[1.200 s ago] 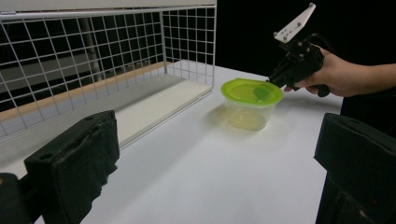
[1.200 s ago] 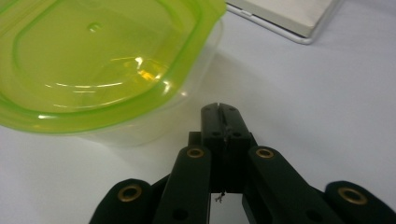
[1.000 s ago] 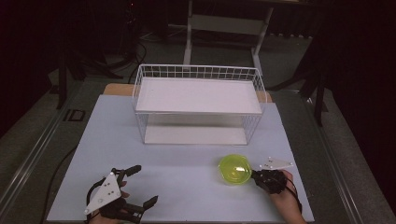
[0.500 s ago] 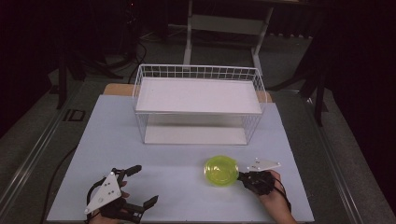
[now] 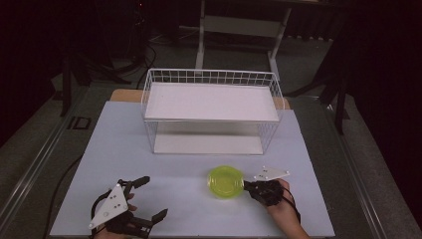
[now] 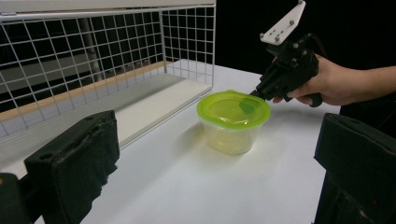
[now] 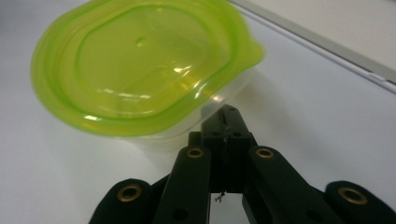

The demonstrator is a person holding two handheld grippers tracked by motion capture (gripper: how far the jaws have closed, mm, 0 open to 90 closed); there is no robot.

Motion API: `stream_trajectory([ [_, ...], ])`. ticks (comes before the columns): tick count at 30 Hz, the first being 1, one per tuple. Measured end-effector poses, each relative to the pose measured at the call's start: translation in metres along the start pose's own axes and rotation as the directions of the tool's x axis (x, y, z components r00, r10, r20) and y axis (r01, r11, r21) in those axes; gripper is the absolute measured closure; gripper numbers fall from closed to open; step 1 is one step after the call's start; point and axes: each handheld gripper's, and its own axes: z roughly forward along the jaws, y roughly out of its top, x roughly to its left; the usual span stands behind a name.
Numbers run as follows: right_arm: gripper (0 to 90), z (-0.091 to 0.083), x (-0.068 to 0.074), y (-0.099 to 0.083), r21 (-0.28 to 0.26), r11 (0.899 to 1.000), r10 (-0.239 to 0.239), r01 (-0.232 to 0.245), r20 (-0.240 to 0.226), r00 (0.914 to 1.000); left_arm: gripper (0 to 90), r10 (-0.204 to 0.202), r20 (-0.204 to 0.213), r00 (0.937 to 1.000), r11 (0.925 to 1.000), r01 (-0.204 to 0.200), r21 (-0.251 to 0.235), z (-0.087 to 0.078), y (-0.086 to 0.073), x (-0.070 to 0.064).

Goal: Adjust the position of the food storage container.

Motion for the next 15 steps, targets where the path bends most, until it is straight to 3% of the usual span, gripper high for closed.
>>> stream_trajectory([
  [2,90.0,-0.001,-0.003,0.000,-0.010,1.000,0.020,-0.020,-0.004,0.9998,0.6,-0.003,0.000,1.0000,1.0000,0.003,0.002,0.000,0.000,0.001],
  [15,90.0,0.015,0.006,0.005,0.022,1.000,-0.003,0.004,-0.030,0.9995,0.6,-0.002,0.000,1.0000,1.0000,0.002,0.001,0.000,0.000,0.000],
])
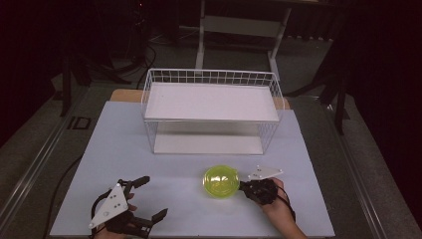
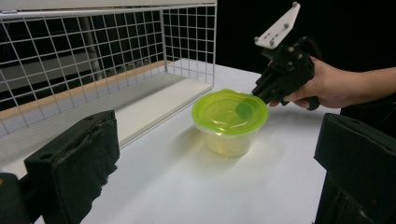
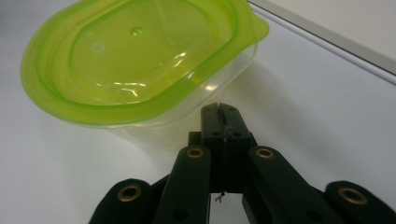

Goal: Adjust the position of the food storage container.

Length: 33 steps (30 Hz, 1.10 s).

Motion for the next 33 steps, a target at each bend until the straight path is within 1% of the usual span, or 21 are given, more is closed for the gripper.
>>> stream_trajectory([
  [3,90.0,0.007,0.003,0.003,0.005,1.000,0.005,-0.004,-0.016,0.9999,0.6,0.001,0.001,1.0000,1.0000,-0.001,0.003,0.000,0.000,0.000],
  [8,90.0,0.016,0.011,0.010,0.014,1.000,-0.021,0.021,-0.032,0.9993,0.6,0.002,0.000,1.0000,1.0000,-0.002,0.005,0.000,0.000,0.000],
  [10,90.0,0.020,0.013,0.012,0.013,1.000,-0.015,0.015,-0.046,0.9988,0.6,0.001,0.001,1.0000,1.0000,-0.001,0.004,0.000,0.000,0.000],
  [13,90.0,0.026,0.017,0.014,0.020,1.000,-0.021,0.022,-0.055,0.9983,0.6,0.000,0.000,1.0000,1.0000,0.000,0.005,0.000,0.000,0.001],
  [15,90.0,0.029,0.021,0.014,0.021,1.000,-0.018,0.019,-0.072,0.9972,0.6,-0.001,-0.001,1.0000,1.0000,0.001,0.006,0.000,0.000,0.001],
  [16,90.0,0.031,0.023,0.014,0.025,0.999,-0.029,0.031,-0.073,0.9970,0.6,0.001,-0.001,1.0000,1.0000,-0.001,0.007,0.000,0.000,0.001],
  [17,90.0,0.032,0.024,0.014,0.027,0.999,-0.029,0.031,-0.078,0.9965,0.6,0.001,-0.001,1.0000,1.0000,-0.001,0.006,0.000,0.000,0.001],
  [19,89.9,0.032,0.025,0.015,0.027,0.999,-0.040,0.041,-0.066,0.9970,0.6,0.001,0.001,1.0000,1.0000,-0.001,0.005,0.000,0.000,0.000],
  [26,89.1,0.020,0.015,0.015,0.007,1.000,-0.016,0.016,-0.036,0.9992,0.6,0.002,0.002,1.0000,0.9999,-0.002,0.011,0.000,-0.001,0.001],
  [28,87.7,0.015,0.012,0.015,0.001,1.000,-0.010,0.010,-0.016,0.9998,0.6,-0.002,0.007,1.0000,0.9999,0.002,0.012,0.000,-0.001,0.000],
  [29,85.8,0.012,0.010,0.014,-0.005,1.000,-0.009,0.009,-0.006,0.9999,0.6,-0.001,0.008,1.0000,0.9999,0.001,0.014,0.000,-0.001,0.000],
  [30,83.6,0.008,0.009,0.014,-0.012,1.000,0.002,-0.002,-0.004,1.0000,0.6,0.000,0.008,1.0000,0.9999,0.000,0.014,0.000,-0.001,0.000],
  [31,81.2,0.003,0.008,0.013,-0.024,1.000,-0.006,0.006,0.003,1.0000,0.6,-0.004,0.011,0.9999,1.0000,0.004,0.009,0.000,-0.001,0.000],
  [32,78.3,-0.002,0.009,0.013,-0.033,0.999,-0.021,0.021,0.013,0.9997,0.6,-0.013,0.025,0.9996,0.9999,0.013,-0.006,0.000,-0.001,0.000],
  [33,75.6,-0.012,0.011,0.012,-0.050,0.998,-0.034,0.036,0.024,0.9991,0.6,-0.013,0.032,0.9994,0.9999,0.013,-0.011,0.000,-0.001,0.001],
])
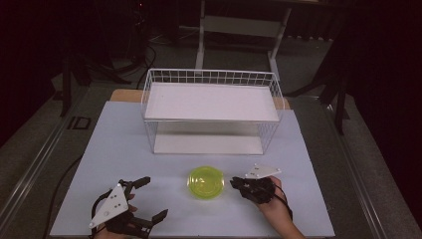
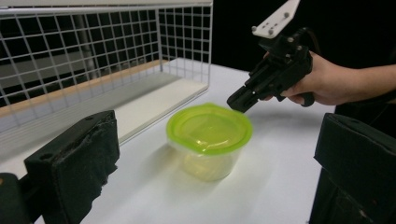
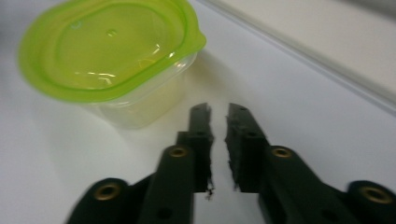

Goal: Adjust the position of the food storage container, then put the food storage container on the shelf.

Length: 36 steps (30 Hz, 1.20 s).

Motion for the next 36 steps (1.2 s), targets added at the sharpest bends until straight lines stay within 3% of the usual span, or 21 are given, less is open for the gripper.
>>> stream_trajectory([
  [2,69.0,-0.007,0.002,0.000,-0.017,1.000,-0.017,0.017,0.006,0.9998,0.6,-0.010,0.012,0.9999,0.9998,0.010,-0.015,0.000,0.001,0.000],
  [6,43.7,-0.030,0.010,0.003,-0.078,0.996,-0.032,0.034,0.017,0.9993,0.6,0.008,0.019,0.9998,0.9999,-0.008,-0.009,0.001,0.007,-0.001],
  [7,43.7,-0.030,0.010,0.003,-0.078,0.996,-0.032,0.034,0.017,0.9993,0.6,0.008,0.019,0.9998,0.9999,-0.008,-0.009,0.001,0.007,-0.001],
  [8,26.1,-0.042,0.015,0.004,-0.114,0.993,-0.041,0.043,0.021,0.9989,0.6,0.031,0.020,0.9993,0.9994,-0.032,0.016,0.004,0.011,-0.002],
  [10,19.1,-0.046,0.019,0.004,-0.111,0.993,-0.046,0.047,0.007,0.9989,0.6,0.053,0.015,0.9985,0.9978,-0.053,0.040,0.006,0.014,-0.004],
  [13,12.7,-0.053,0.025,0.006,-0.146,0.988,-0.064,0.059,-0.036,0.9973,0.6,0.037,0.054,0.9978,0.9964,-0.041,0.074,0.010,0.017,-0.007],
  [15,13.2,-0.055,0.029,0.009,-0.153,0.985,-0.084,0.081,-0.010,0.9964,0.6,0.012,0.080,0.9968,0.9965,-0.018,0.082,0.013,0.020,-0.007],
  [16,12.7,-0.056,0.030,0.010,-0.157,0.984,-0.089,0.083,-0.031,0.9955,0.6,-0.007,0.093,0.9957,0.9965,-0.001,0.084,0.013,0.022,-0.007],
  [18,14.1,-0.058,0.033,0.013,-0.175,0.980,-0.094,0.093,0.003,0.9956,0.6,-0.016,0.103,0.9946,0.9974,0.009,0.072,0.014,0.026,-0.006],
  [21,14.7,-0.059,0.033,0.018,-0.175,0.978,-0.111,0.113,0.018,0.9936,0.6,-0.029,0.116,0.9928,0.9978,0.022,0.063,0.016,0.032,-0.002],
  [22,16.5,-0.058,0.032,0.020,-0.160,0.979,-0.128,0.127,0.007,0.9918,0.6,-0.036,0.112,0.9931,0.9988,0.032,0.039,0.017,0.037,0.001],
  [24,18.3,-0.056,0.031,0.023,-0.158,0.981,-0.119,0.114,-0.023,0.9926,0.6,-0.037,0.119,0.9922,0.9989,0.034,0.033,0.018,0.040,0.003],
  [27,18.3,-0.055,0.030,0.024,-0.152,0.982,-0.120,0.115,-0.028,0.9924,0.6,-0.041,0.125,0.9913,0.9985,0.036,0.041,0.020,0.045,0.007],
  [30,18.7,-0.053,0.026,0.034,-0.157,0.983,-0.099,0.095,-0.016,0.9950,0.6,-0.044,0.099,0.9941,0.9941,0.034,0.103,0.031,0.049,0.011],
  [31,18.7,-0.053,0.026,0.034,-0.157,0.983,-0.099,0.095,-0.016,0.9950,0.6,-0.044,0.099,0.9941,0.9941,0.034,0.103,0.031,0.049,0.011],
  [32,16.3,-0.052,0.025,0.038,-0.175,0.982,-0.073,0.068,-0.024,0.9970,0.6,-0.041,0.106,0.9936,0.9926,0.029,0.118,0.034,0.049,0.012],
  [33,15.1,-0.051,0.025,0.040,-0.190,0.980,-0.064,0.059,-0.022,0.9977,0.6,-0.063,0.124,0.9902,0.9893,0.046,0.139,0.040,0.049,0.014],
  [36,12.7,-0.049,0.025,0.046,-0.208,0.976,-0.073,0.070,-0.007,0.9973,0.6,-0.084,0.115,0.9898,0.9844,0.064,0.164,0.051,0.048,0.016],
])
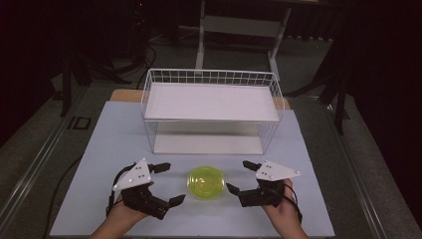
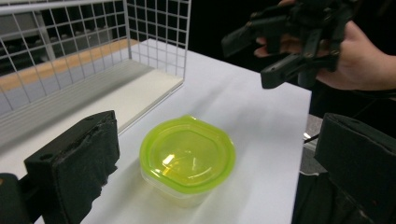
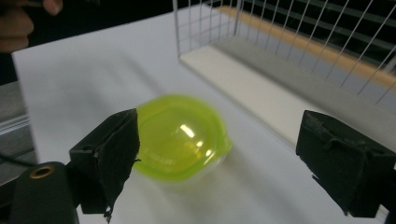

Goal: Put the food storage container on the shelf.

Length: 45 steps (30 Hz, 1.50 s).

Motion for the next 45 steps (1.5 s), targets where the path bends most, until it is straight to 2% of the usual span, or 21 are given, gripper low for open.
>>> stream_trajectory([
  [5,12.1,0.007,-0.002,0.005,-0.033,0.999,0.002,-0.002,-0.012,0.9999,0.6,-0.022,-0.040,0.9990,0.9996,0.023,0.018,0.014,0.002,0.006],
  [7,12.5,0.015,-0.004,0.007,0.002,1.000,0.030,-0.030,-0.006,0.9995,0.7,-0.057,-0.035,0.9978,0.9981,0.058,0.022,0.024,0.002,0.012],
  [9,12.0,0.023,-0.007,0.007,0.038,0.996,0.083,-0.081,-0.050,0.9953,0.7,-0.067,-0.042,0.9968,0.9967,0.069,0.043,0.031,0.002,0.015],
  [11,11.2,0.028,-0.006,0.005,0.022,0.995,0.102,-0.101,-0.045,0.9937,1.0,-0.080,-0.034,0.9962,0.9955,0.082,0.049,0.035,0.001,0.017],
  [13,11.1,0.035,-0.006,0.003,0.026,0.992,0.126,-0.126,-0.011,0.9919,3.7,-0.121,-0.034,0.9921,0.9903,0.123,0.065,0.046,-0.003,0.022],
  [17,17.3,0.042,-0.005,-0.001,0.058,0.985,0.167,-0.165,-0.026,0.9857,4.7,-0.149,-0.050,0.9875,0.9846,0.153,0.085,0.053,-0.006,0.025],
  [18,20.7,0.045,-0.007,-0.004,0.067,0.980,0.190,-0.188,-0.025,0.9815,4.7,-0.175,-0.067,0.9823,0.9788,0.181,0.096,0.057,-0.009,0.027],
  [19,20.7,0.045,-0.007,-0.004,0.067,0.980,0.190,-0.188,-0.025,0.9815,5.0,-0.175,-0.067,0.9823,0.9788,0.181,0.096,0.057,-0.009,0.027],
  [20,22.2,0.049,-0.007,-0.008,0.081,0.978,0.194,-0.192,-0.013,0.9809,7.3,-0.201,-0.088,0.9755,0.9715,0.210,0.109,0.061,-0.013,0.029],
  [23,25.3,0.054,-0.010,-0.014,0.116,0.969,0.221,-0.218,-0.009,0.9753,8.2,-0.212,-0.098,0.9724,0.9656,0.224,0.133,0.064,-0.017,0.030],
  [24,28.5,0.056,-0.010,-0.016,0.129,0.965,0.232,-0.229,-0.011,0.9726,8.2,-0.223,-0.109,0.9686,0.9581,0.239,0.158,0.067,-0.021,0.031],
  [29,34.1,0.061,-0.011,-0.025,0.165,0.944,0.291,-0.285,-0.009,0.9568,15.4,-0.317,-0.115,0.9416,0.9273,0.333,0.172,0.070,-0.031,0.037],
  [30,34.1,0.061,-0.011,-0.025,0.165,0.944,0.291,-0.285,-0.009,0.9568,17.6,-0.317,-0.115,0.9416,0.9273,0.333,0.172,0.070,-0.031,0.037],
  [34,41.0,0.065,-0.010,-0.030,0.195,0.931,0.317,-0.309,-0.010,0.9485,25.7,-0.350,-0.139,0.9265,0.9001,0.373,0.224,0.075,-0.038,0.036],
  [36,45.0,0.067,-0.011,-0.032,0.214,0.923,0.329,-0.318,-0.012,0.9444,28.9,-0.359,-0.137,0.9233,0.8879,0.383,0.255,0.078,-0.040,0.035],
  [37,45.0,0.067,-0.011,-0.032,0.214,0.923,0.329,-0.318,-0.012,0.9444,29.1,-0.359,-0.137,0.9233,0.8879,0.383,0.255,0.078,-0.040,0.035],
  [38,48.6,0.067,-0.012,-0.033,0.219,0.916,0.349,-0.336,-0.021,0.9369,32.2,-0.357,-0.134,0.9243,0.8812,0.381,0.280,0.081,-0.042,0.033],
  [39,52.7,0.067,-0.012,-0.033,0.219,0.917,0.347,-0.334,-0.021,0.9376,35.1,-0.365,-0.123,0.9230,0.8794,0.385,0.280,0.081,-0.043,0.032],
  [41,56.9,0.067,-0.012,-0.033,0.226,0.912,0.357,-0.342,-0.026,0.9337,42.6,-0.390,-0.098,0.9157,0.8749,0.401,0.271,0.080,-0.045,0.033],
  [43,57.8,0.066,-0.014,-0.033,0.239,0.907,0.363,-0.347,-0.028,0.9313,47.0,-0.397,-0.084,0.9140,0.8791,0.405,0.252,0.078,-0.046,0.032],
  [45,58.4,0.065,-0.015,-0.035,0.243,0.903,0.371,-0.354,-0.029,0.9282,57.8,-0.416,-0.087,0.9051,0.8749,0.425,0.233,0.074,-0.047,0.033],
])
